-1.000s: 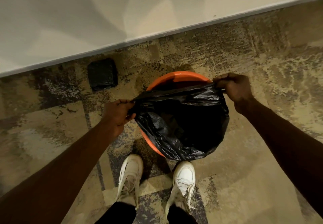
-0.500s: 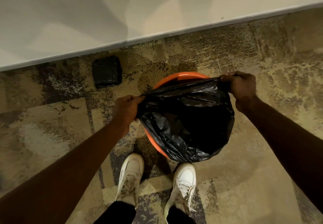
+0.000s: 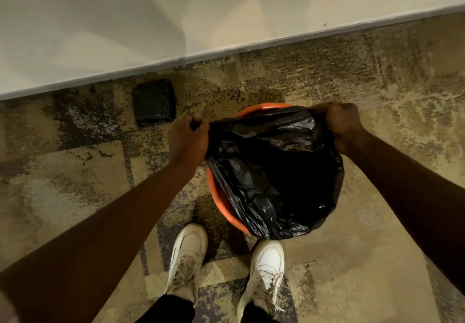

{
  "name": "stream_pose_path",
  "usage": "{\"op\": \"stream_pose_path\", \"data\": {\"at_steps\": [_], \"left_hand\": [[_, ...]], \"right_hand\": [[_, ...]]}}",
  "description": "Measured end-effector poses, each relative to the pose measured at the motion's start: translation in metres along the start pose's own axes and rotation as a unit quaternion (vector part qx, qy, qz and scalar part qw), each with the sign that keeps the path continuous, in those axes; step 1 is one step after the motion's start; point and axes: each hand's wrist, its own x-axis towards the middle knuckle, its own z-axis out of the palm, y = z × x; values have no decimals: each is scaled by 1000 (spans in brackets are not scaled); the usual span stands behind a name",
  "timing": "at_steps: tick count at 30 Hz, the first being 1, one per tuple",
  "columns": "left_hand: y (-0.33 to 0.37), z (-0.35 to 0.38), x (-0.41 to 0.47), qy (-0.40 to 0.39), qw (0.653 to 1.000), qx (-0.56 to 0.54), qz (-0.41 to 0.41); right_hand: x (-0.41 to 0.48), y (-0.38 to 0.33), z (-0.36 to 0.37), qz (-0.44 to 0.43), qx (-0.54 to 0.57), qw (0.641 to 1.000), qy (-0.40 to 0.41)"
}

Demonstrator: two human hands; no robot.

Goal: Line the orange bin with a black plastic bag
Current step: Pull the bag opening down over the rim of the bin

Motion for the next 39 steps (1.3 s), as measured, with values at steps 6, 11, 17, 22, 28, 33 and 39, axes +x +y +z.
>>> {"op": "stream_pose_path", "data": {"at_steps": [6, 11, 17, 22, 28, 33, 39], "left_hand": [[9, 7, 4, -38, 979, -138, -145], [7, 12, 5, -35, 988, -117, -99], [9, 17, 7, -12, 999, -45, -13], [12, 22, 13, -13, 1000, -27, -4], [7, 25, 24, -50, 997, -44, -47], [-10, 22, 32, -141, 965, -134, -174], [-45, 7, 10, -169, 921, -215, -277]], "right_hand": [[-1, -3, 2, 28, 14, 999, -11], [-7, 1, -2, -42, 15, 997, -64], [-5, 4, -4, -123, 20, 987, -103], [-3, 3, 4, -169, -34, 983, -70], [10, -2, 11, -102, -124, 985, -63], [20, 2, 10, -28, -155, 983, -95], [12, 1, 1, -25, -100, 994, 48]]}}
